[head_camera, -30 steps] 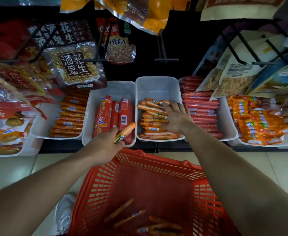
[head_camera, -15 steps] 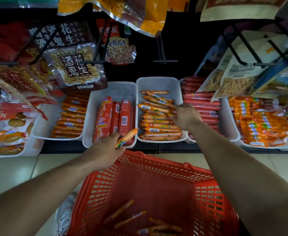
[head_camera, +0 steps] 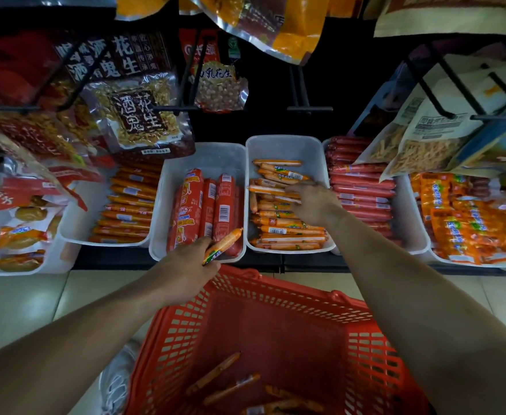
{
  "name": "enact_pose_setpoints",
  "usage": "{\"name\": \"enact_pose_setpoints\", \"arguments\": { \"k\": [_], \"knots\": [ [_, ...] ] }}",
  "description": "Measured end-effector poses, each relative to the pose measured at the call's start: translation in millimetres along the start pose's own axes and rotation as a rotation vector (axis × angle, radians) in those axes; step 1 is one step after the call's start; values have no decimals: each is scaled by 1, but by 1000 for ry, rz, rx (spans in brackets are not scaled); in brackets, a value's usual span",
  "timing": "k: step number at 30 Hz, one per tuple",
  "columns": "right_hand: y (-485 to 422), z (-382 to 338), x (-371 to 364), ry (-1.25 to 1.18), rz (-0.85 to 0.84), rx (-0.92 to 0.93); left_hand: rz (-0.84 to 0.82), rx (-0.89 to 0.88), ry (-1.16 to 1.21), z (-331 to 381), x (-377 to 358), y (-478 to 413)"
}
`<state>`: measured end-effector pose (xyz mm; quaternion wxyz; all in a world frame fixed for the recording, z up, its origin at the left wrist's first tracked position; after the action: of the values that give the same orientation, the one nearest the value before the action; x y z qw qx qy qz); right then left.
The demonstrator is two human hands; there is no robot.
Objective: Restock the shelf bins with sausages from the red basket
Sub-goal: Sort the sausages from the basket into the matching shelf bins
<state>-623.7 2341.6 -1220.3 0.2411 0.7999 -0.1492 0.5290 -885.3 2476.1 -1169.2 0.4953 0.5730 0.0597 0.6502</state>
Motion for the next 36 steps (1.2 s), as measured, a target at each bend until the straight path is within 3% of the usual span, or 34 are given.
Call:
{"name": "enact_pose_setpoints", "arguments": {
  "k": [12,16,21,26,30,36],
  "knots": [
    [-13,-1,5,314,-55,35,53,40,26,1,10,-7],
    [-3,-2,0,206,-185,94,73,58,11,5,12,-7],
    [6,3,6,367,-100,11,64,56,-5,9,10,-7],
    [5,5,8,357,-58,-75,75,52,-21,14,10,-4],
    [3,3,3,141,-45,-4,94,34,1,16,12,-7],
    [0,1,1,284,-213,98,83,27,-18,17,8,-11]
  ]
}}
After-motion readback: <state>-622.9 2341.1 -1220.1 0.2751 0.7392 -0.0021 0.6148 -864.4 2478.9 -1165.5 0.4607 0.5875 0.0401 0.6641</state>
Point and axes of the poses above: each hand's wrist, its own y-axis away from the middle knuckle, its own x-axis out of the back of the hand, z = x × y, the point moved 6 cm from there along -y, towards the middle knuckle, and after that the axes turned 14 degrees about x, right-handed, at the moved point
